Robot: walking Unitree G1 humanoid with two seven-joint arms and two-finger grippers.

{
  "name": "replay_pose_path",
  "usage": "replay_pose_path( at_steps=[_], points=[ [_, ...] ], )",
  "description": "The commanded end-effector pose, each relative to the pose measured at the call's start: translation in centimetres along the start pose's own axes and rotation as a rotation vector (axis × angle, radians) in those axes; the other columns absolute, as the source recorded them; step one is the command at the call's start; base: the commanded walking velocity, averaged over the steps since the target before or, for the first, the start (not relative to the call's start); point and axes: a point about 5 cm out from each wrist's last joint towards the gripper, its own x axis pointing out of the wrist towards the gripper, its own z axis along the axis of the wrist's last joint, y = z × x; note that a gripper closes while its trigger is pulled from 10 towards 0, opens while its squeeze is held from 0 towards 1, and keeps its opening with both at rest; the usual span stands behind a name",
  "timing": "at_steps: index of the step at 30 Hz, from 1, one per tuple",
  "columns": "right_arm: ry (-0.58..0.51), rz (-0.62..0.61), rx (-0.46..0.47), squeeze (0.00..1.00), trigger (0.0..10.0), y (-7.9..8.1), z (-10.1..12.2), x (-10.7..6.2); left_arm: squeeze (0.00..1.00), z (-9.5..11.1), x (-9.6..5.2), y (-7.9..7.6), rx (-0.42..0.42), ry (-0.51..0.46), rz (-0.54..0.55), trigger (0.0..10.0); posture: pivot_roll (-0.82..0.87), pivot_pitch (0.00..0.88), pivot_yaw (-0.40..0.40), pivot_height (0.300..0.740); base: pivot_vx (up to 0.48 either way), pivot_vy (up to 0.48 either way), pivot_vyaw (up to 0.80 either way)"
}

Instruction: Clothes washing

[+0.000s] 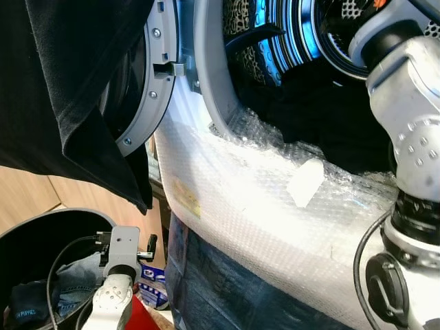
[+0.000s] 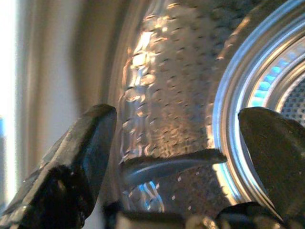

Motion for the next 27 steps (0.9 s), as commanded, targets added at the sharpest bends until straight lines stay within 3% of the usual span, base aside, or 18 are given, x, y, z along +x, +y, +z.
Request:
replay_pose_path(
  at_steps=[1, 5, 7, 10, 12, 15, 17, 19, 21, 23, 25, 26, 27],
  points=[
    [0.012, 0.058, -0.014, 0.00, 10.0, 0.6, 0.0, -0.7, 0.00, -1.2, -0.3, -0.6, 0.001, 0.059, -0.026, 10.0, -0.10, 0.000, -0.099, 0.740, 0.000, 0.000, 0.00],
    [-0.005, 0.154, 0.004, 0.00, 10.0, 1.1, -0.2, -1.9, 0.00, -1.2, -0.2, -0.7, 0.000, 0.060, -0.029, 10.0, -0.10, 0.000, -0.098, 0.740, 0.000, 0.000, 0.00],
    [-0.013, 0.275, 0.145, 0.00, 10.0, 1.5, -0.4, -3.0, 0.00, -1.2, -0.2, -0.7, 0.000, 0.060, -0.030, 10.0, -0.10, 0.000, -0.097, 0.740, 0.000, 0.000, 0.00],
    [-0.035, 0.347, 0.198, 0.00, 10.0, 1.7, -0.2, -3.7, 0.00, -1.2, -0.2, -0.7, -0.001, 0.060, -0.031, 10.0, -0.10, 0.000, -0.097, 0.740, 0.000, 0.000, 0.00],
    [-0.117, 0.587, 0.325, 0.00, 10.0, 3.0, 0.6, -5.8, 0.00, -1.2, -0.1, -0.7, -0.002, 0.058, -0.028, 10.0, -0.11, 0.000, -0.093, 0.740, 0.000, 0.000, 0.00],
    [-0.148, 0.743, 0.417, 0.00, 10.0, 3.6, 0.6, -7.4, 0.00, -1.1, 0.0, -0.7, -0.001, 0.057, -0.026, 10.0, -0.10, 0.000, -0.093, 0.740, 0.000, 0.000, 0.00],
    [-0.132, 0.765, 0.430, 0.00, 10.0, 3.6, 0.2, -7.7, 0.00, -1.1, 0.1, -0.6, 0.000, 0.056, -0.025, 10.0, -0.10, 0.000, -0.092, 0.740, 0.000, 0.000, 0.00],
    [-0.106, 0.971, 0.623, 0.00, 10.0, 4.0, -0.5, -9.8, 0.00, -0.7, 0.3, -0.1, -0.004, 0.036, 0.004, 10.0, -0.09, 0.000, -0.095, 0.740, 0.000, 0.000, 0.00],
    [-0.099, 1.035, 0.677, 0.00, 10.0, 4.0, -0.8, -10.8, 0.00, -0.6, 0.3, 0.2, -0.009, 0.030, 0.019, 10.0, -0.08, 0.000, -0.098, 0.740, 0.000, 0.000, 0.00],
    [-0.092, 1.048, 0.684, 0.00, 10.0, 4.0, -1.0, -11.1, 0.00, -0.5, 0.4, 0.2, -0.010, 0.028, 0.025, 10.0, -0.08, 0.000, -0.098, 0.740, 0.000, 0.000, 0.00],
    [0.051, 1.068, 0.678, 0.00, 10.0, 4.2, -3.4, -12.3, 0.00, -0.5, 0.4, 0.4, -0.010, 0.028, 0.030, 10.0, -0.08, 0.000, -0.098, 0.740, 0.000, 0.000, 0.00],
    [0.051, 1.068, 0.678, 0.00, 10.0, 4.2, -3.4, -12.3, 0.00, -0.5, 0.4, 0.4, -0.010, 0.028, 0.030, 10.0, -0.08, 0.000, -0.098, 0.740, 0.000, 0.000, 0.00],
    [0.171, 1.115, 0.663, 0.00, 10.0, 4.6, -5.2, -13.8, 0.00, -0.5, 0.4, 0.5, -0.010, 0.028, 0.032, 10.0, -0.08, 0.000, -0.097, 0.740, 0.000, 0.000, 0.00]
  ],
)
